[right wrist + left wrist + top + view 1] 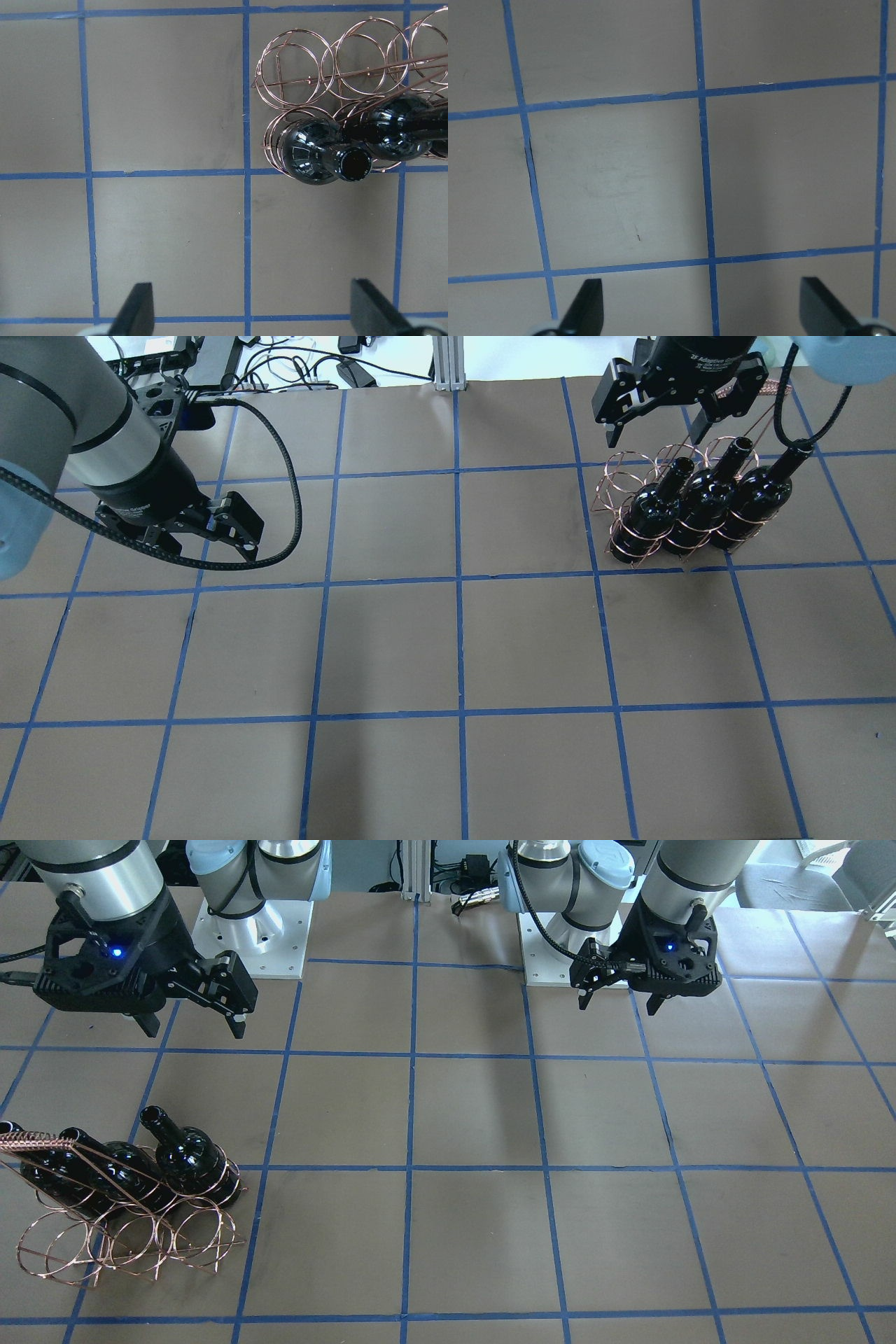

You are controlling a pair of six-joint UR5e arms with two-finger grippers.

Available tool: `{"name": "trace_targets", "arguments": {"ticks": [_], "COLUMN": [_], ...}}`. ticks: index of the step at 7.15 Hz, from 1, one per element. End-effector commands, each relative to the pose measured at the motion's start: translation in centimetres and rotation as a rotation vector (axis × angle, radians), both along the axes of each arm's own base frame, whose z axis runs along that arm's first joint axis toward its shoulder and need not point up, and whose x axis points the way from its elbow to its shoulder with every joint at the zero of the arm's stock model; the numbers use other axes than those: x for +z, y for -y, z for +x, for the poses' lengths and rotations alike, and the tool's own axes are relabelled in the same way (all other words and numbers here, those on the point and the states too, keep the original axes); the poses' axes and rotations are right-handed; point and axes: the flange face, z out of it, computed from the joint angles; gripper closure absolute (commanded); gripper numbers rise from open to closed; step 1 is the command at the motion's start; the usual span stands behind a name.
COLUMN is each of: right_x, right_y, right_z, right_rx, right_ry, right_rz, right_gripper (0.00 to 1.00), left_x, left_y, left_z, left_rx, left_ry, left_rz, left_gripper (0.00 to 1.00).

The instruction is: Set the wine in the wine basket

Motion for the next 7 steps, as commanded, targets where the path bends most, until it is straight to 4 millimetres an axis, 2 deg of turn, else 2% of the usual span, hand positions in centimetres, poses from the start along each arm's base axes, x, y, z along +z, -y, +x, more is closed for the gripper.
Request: {"name": "trace_targets", "arguments": {"ticks": [1,4,7], "right_x": [0.1,-0.2,-1.0], "right_y": [-0.2,-0.3,-0.2], "right_z": [-0.2,-0.4,-0.4], "right_rx": [-0.003,-0.003,0.032], "right_ry": [-0.001,-0.001,-0.002], "right_rz": [0.005,0.009,0.014], "right_gripper": [0.0,0.0,0.0], "left_x": [1.0,2.4,2.4], "left_y": [-0.3,-1.0,-1.1], "left_z": [-0.1,-0.3,-0.3], "left_rx": [-0.001,-0.003,-0.006], "left_ry": [-0.003,-0.014,-0.014], "left_rz": [-0.031,-0.063,-0.061], "left_gripper": [0.0,0.0,0.0]}}
